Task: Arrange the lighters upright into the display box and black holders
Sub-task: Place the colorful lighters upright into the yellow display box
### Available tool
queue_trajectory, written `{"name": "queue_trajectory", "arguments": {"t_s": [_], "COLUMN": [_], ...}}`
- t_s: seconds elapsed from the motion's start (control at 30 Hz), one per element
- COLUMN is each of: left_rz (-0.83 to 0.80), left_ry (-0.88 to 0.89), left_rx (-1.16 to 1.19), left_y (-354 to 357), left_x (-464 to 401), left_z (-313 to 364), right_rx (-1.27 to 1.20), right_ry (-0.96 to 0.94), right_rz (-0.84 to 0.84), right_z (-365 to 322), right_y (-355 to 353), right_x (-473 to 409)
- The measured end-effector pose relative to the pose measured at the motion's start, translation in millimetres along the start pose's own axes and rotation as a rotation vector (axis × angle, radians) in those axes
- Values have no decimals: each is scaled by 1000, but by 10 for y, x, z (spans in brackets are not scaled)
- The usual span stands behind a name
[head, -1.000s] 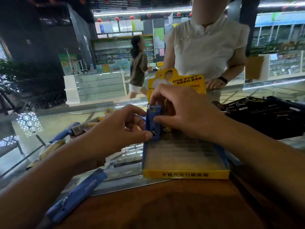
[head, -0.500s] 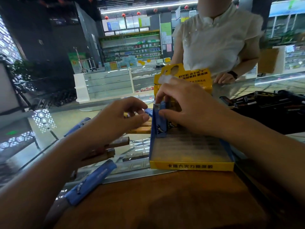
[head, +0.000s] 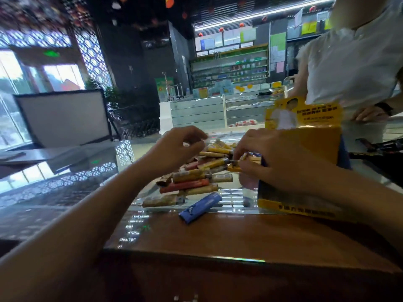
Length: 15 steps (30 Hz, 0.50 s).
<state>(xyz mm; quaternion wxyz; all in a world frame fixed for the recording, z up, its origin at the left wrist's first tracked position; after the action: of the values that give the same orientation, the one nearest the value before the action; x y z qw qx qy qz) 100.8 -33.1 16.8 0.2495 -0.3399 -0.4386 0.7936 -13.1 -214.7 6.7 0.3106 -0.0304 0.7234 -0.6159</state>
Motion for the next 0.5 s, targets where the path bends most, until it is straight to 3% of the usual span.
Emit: {"name": "queue_trajectory", "arguments": {"t_s": [0.1, 0.2, 0.33, 0.5], "left_rz": [-62, -206, -414, -462], "left_ry": [-59, -142, -170, -46], "left_rx": [55, 131, -154, -447], "left_y": [-85, -7, 133, 250], "left_x": [361, 609, 688, 505], "left_z": [-163, -242, -199, -98], "right_rx": [11, -4, -54, 22], "right_ry": [0, 7, 68, 62], "right_rz": [-128, -143, -113, -222], "right_z": [-123, -198, -89, -77], "right_y": [99, 173, 256, 363], "right_x": [-114, -235, -194, -67]}}
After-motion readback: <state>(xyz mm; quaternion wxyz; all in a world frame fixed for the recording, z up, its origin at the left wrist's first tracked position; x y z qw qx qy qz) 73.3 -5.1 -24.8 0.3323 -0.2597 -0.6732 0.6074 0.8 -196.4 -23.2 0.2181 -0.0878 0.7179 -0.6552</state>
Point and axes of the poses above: each hand's wrist, its own x-axis away from the middle knuckle, its own y-axis out of the palm, z = x × y, the point moved 5 cm from there along -x, towards the middle knuckle, and after that the axes turned 13 degrees about -z, right-handed, at the moved point
